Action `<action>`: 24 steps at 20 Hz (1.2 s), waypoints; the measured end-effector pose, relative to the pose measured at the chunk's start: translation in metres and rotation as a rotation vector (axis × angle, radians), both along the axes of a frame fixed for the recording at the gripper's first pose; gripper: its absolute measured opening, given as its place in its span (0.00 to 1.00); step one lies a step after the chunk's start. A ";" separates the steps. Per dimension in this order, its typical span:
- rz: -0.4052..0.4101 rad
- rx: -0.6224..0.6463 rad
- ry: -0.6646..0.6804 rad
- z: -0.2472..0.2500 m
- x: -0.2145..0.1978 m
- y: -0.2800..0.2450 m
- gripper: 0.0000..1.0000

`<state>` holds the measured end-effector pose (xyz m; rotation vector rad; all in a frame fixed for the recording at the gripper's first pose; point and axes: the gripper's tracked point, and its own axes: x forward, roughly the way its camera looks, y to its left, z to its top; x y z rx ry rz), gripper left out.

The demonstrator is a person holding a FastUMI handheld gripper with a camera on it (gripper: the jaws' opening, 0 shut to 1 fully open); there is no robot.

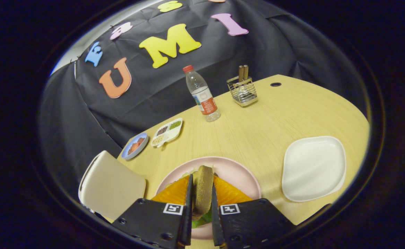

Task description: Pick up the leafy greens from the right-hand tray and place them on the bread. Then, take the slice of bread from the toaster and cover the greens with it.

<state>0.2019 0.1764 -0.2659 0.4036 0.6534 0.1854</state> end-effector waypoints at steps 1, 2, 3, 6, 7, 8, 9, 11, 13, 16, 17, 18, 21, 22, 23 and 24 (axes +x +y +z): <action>-0.013 -0.002 -0.021 0.004 0.001 -0.003 0.28; -0.028 -0.016 -0.044 0.007 0.002 -0.008 0.31; -0.044 -0.040 -0.064 0.011 0.004 -0.013 0.34; -0.073 -0.091 -0.141 0.028 0.005 -0.023 0.44; -0.054 -0.082 -0.150 0.032 0.002 -0.018 0.47; -0.042 -0.083 -0.151 0.034 -0.003 -0.015 0.50; -0.035 -0.094 -0.165 0.038 -0.004 -0.014 0.52; -0.040 -0.137 -0.207 0.057 -0.016 -0.017 0.56; -0.031 -0.180 -0.267 0.080 -0.031 -0.014 0.63; -0.032 -0.275 -0.378 0.121 -0.060 -0.013 0.82; -0.022 -0.289 -0.418 0.137 -0.073 -0.009 0.85; -0.005 -0.300 -0.458 0.151 -0.089 -0.002 0.88; 0.028 -0.324 -0.537 0.184 -0.132 0.006 0.97; 0.020 -0.328 -0.561 0.196 -0.146 0.005 0.97; 0.006 -0.336 -0.579 0.205 -0.160 0.001 0.97; -0.017 -0.349 -0.604 0.214 -0.173 -0.005 0.97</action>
